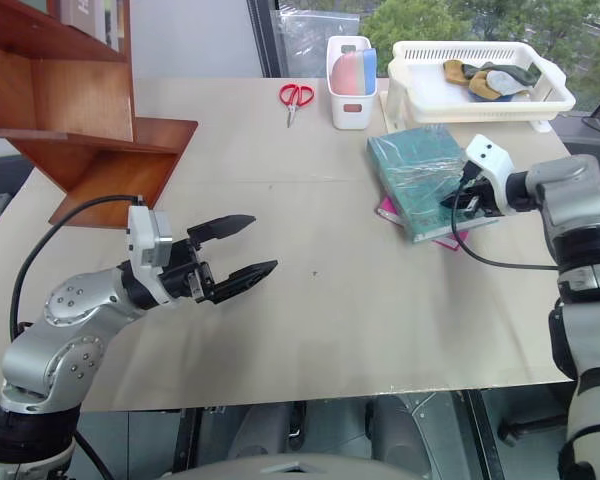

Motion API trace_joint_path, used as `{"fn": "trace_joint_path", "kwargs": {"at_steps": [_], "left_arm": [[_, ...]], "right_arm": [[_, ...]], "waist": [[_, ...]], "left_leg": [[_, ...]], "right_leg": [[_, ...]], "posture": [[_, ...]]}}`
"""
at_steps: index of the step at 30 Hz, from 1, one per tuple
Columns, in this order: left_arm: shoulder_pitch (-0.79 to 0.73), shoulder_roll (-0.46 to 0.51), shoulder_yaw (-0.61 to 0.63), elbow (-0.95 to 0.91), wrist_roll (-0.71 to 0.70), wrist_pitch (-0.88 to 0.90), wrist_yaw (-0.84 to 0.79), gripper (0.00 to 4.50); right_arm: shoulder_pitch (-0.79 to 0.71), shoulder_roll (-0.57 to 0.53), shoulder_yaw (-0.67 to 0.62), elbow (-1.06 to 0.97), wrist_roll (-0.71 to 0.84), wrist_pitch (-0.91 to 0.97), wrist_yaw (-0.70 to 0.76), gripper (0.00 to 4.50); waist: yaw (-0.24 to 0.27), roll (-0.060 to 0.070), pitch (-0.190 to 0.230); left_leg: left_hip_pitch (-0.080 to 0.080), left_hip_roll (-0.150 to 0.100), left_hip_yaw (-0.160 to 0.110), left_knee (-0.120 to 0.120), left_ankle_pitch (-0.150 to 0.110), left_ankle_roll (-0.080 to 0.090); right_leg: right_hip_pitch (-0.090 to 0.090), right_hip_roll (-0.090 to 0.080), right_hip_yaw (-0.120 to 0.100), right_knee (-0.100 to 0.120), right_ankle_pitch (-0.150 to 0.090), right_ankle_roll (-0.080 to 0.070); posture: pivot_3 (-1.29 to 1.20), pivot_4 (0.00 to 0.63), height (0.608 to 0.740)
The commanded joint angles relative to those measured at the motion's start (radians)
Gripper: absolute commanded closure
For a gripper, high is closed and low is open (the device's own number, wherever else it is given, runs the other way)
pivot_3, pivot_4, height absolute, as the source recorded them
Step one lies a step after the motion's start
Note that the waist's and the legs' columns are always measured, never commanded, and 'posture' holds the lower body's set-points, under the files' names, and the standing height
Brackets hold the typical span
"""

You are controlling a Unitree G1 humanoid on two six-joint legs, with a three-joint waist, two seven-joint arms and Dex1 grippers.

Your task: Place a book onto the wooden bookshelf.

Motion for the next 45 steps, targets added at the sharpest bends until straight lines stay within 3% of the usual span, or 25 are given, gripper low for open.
{"fn": "trace_joint_path", "kwargs": {"at_steps": [1,7,11,16,23,35,41,45], "left_arm": [[-0.011,-0.003,0.003,-0.006,-0.001,-0.019,-0.007,0.0],[-0.011,-0.004,-0.002,-0.001,0.001,-0.018,-0.014,0.0],[-0.029,-0.01,-0.016,0.01,0.004,-0.016,-0.017,0.0],[-0.03,-0.013,-0.019,0.017,0.013,-0.021,-0.017,0.0],[-0.003,-0.019,-0.012,0.001,0.015,-0.026,-0.003,0.0],[-0.001,-0.022,-0.017,0.012,0.016,-0.039,-0.008,0.0],[0.008,-0.027,-0.016,0.006,0.019,-0.042,-0.005,0.0],[0.006,-0.028,-0.016,0.005,0.018,-0.04,0.0,0.0]], "right_arm": [[0.065,-0.047,0.001,-0.008,-0.034,0.024,0.0,4.46],[-0.019,0.014,-0.126,-0.129,0.094,0.16,-0.031,4.46],[-0.163,0.143,-0.082,0.112,-0.013,0.016,-0.248,4.46],[-0.237,0.227,0.018,0.462,-0.195,-0.203,-0.521,4.46],[-0.201,0.293,0.018,0.532,-0.185,-0.238,-0.331,4.46],[-0.166,0.31,-0.014,0.484,-0.177,-0.266,-0.269,4.46],[-0.234,0.255,-0.145,0.406,-0.072,-0.245,-0.278,4.46],[-0.324,0.193,-0.149,0.455,-0.118,-0.278,-0.418,4.46]], "waist": [[0.001,-0.001,0.0],[-0.015,0.002,0.001],[-0.041,0.006,0.004],[-0.03,0.005,0.004],[-0.034,-0.003,-0.002],[-0.041,-0.008,-0.009],[-0.04,-0.005,-0.007],[-0.038,0.005,0.001]], "left_leg": [[0.0,0.0,0.0,0.0,0.0,0.0],[0.0,0.0,0.001,0.0,0.0,0.0],[0.0,0.001,0.003,0.0,0.0,0.0],[-0.002,0.0,0.002,-0.001,0.0,0.0],[0.001,0.0,0.002,-0.002,0.0,0.0],[0.006,0.001,0.005,-0.002,0.0,0.0],[0.005,0.001,0.005,-0.002,0.0,0.0],[0.001,0.0,0.005,-0.002,0.0,0.0]], "right_leg": [[0.0,0.0,0.0,0.0,0.0,0.0],[-0.001,0.0,0.001,0.001,0.0,0.0],[-0.002,0.001,0.004,0.002,0.0,0.0],[-0.002,0.001,0.002,0.0,0.0,0.0],[0.0,0.0,0.003,0.0,0.0,0.0],[0.0,0.001,0.005,0.006,0.0,-0.001],[0.0,0.0,0.006,0.006,0.0,0.0],[-0.003,0.0,0.006,0.005,0.0,0.0]], "posture": [[0.0,0.15,0.74],[0.0,0.15,0.74],[0.0,0.15,0.74],[0.0,0.15,0.74],[0.0,0.15,0.74],[0.0,0.15,0.74],[0.0,0.15,0.74],[0.0,0.15,0.74]]}}
